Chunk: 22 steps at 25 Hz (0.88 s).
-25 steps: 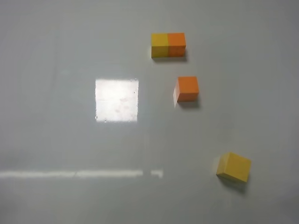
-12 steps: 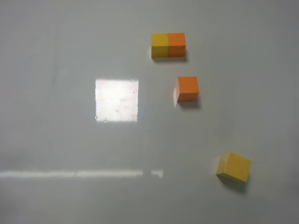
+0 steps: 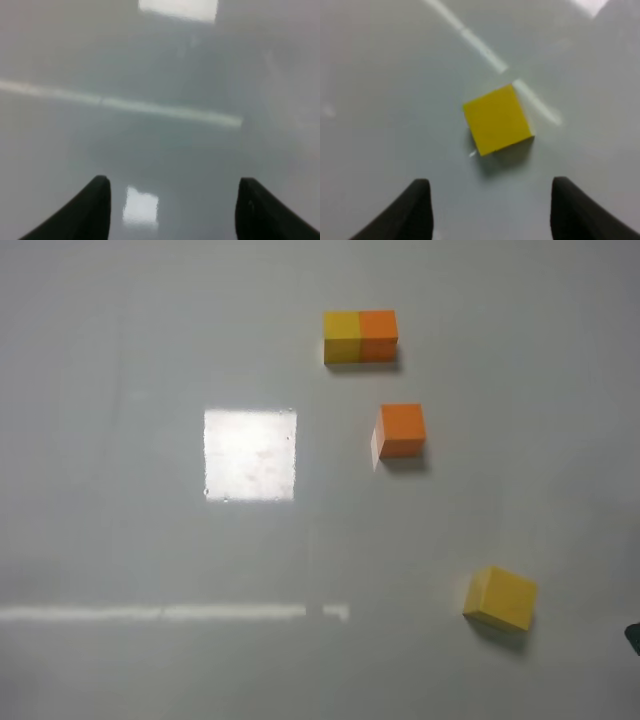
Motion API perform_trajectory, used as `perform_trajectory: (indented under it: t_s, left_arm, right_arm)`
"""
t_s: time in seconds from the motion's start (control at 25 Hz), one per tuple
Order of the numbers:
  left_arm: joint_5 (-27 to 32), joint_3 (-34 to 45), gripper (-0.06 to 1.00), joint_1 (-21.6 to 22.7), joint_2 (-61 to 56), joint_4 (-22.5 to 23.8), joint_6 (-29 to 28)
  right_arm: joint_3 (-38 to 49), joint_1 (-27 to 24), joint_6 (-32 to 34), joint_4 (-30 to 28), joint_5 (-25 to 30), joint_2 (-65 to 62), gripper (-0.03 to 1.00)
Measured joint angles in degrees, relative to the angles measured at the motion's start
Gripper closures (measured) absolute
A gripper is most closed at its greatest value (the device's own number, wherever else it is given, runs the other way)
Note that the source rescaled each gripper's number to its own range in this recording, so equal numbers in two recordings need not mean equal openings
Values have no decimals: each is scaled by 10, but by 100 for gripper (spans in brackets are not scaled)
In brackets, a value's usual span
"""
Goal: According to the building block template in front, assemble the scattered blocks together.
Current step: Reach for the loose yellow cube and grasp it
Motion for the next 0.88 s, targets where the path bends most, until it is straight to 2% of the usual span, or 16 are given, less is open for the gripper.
perform_trajectory:
  t_s: [0.08, 0.24, 0.36, 0.6, 0.88]
  left_arm:
    - [0, 0, 58, 0, 0, 0, 0]
    - [0, 0, 58, 0, 0, 0, 0]
    - [0, 0, 58, 0, 0, 0, 0]
    - [-1, 0, 58, 0, 0, 0, 0]
    - [-1, 0, 58, 0, 0, 0, -1]
  right_arm:
    - [0, 22, -5, -17, -15, 18, 57]
    - [0, 61, -8, -57, -57, 59, 16]
    - [0, 89, -8, -70, -94, 84, 1]
    - [0, 170, 34, -134, -127, 134, -3]
    - [0, 305, 195, -301, -134, 161, -3]
